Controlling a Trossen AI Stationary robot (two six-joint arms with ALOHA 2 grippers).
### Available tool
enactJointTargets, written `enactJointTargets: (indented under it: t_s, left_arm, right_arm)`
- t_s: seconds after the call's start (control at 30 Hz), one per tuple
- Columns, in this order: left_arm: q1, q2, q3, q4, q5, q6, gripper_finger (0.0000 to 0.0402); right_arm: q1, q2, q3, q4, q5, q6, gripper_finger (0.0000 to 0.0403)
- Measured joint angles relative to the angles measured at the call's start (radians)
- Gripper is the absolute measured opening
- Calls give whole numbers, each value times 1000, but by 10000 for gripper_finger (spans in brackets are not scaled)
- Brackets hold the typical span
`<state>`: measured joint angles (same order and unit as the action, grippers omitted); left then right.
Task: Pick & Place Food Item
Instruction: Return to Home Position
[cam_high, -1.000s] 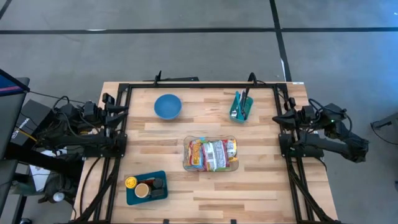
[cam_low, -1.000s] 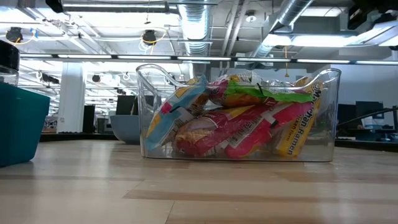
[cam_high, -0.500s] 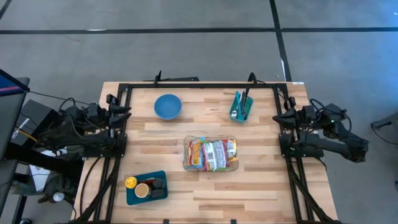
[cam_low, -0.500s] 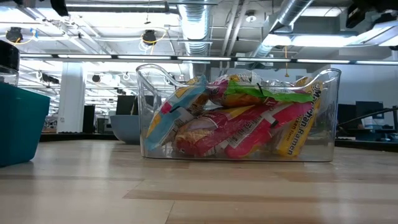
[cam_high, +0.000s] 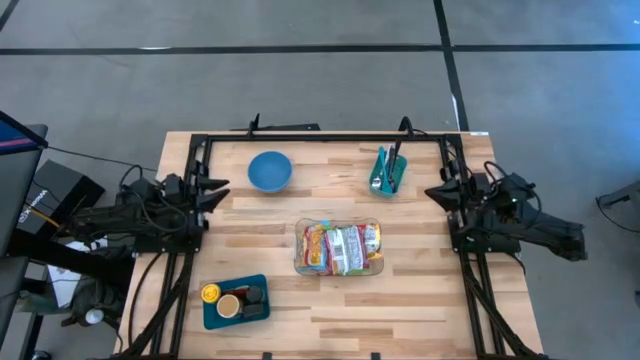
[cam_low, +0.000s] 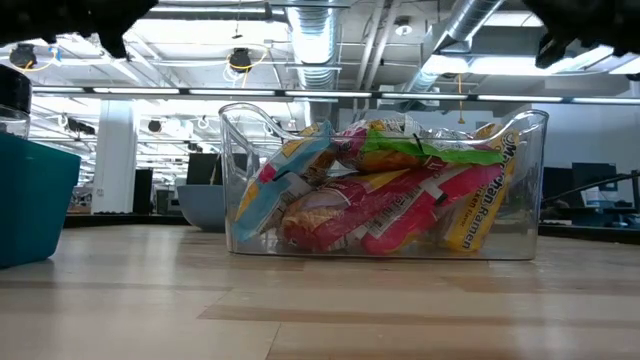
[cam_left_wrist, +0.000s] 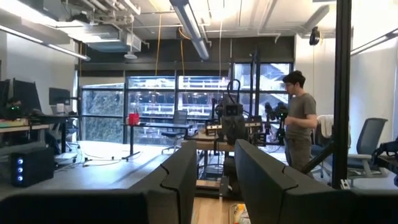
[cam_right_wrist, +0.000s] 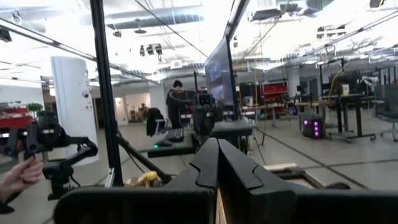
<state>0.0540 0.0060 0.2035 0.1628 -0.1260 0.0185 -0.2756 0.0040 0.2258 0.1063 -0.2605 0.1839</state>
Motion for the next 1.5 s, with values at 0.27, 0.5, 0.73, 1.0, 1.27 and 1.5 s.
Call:
enactJointTargets:
  t_s: [0.27,0.5,0.73,1.0,1.27,1.5]
  left_arm:
    - [0,0,-83,74,-1,-20,104]
    - [0,0,-135,89,-35,-46,104]
    - [0,0,-182,90,-50,-49,104]
    - [0,28,-197,-27,-184,-18,104]
    - [0,117,-197,-45,-205,-15,104]
    - [0,148,-197,-24,-205,-15,104]
  right_arm:
    - [0,0,-83,94,0,38,0]
    - [0,0,-153,176,52,37,0]
    - [0,0,-208,176,187,27,0]
    - [0,0,-216,85,266,-37,0]
    - [-1,0,-216,-72,266,-90,0]
    - [-1,2,-216,-95,265,-95,0]
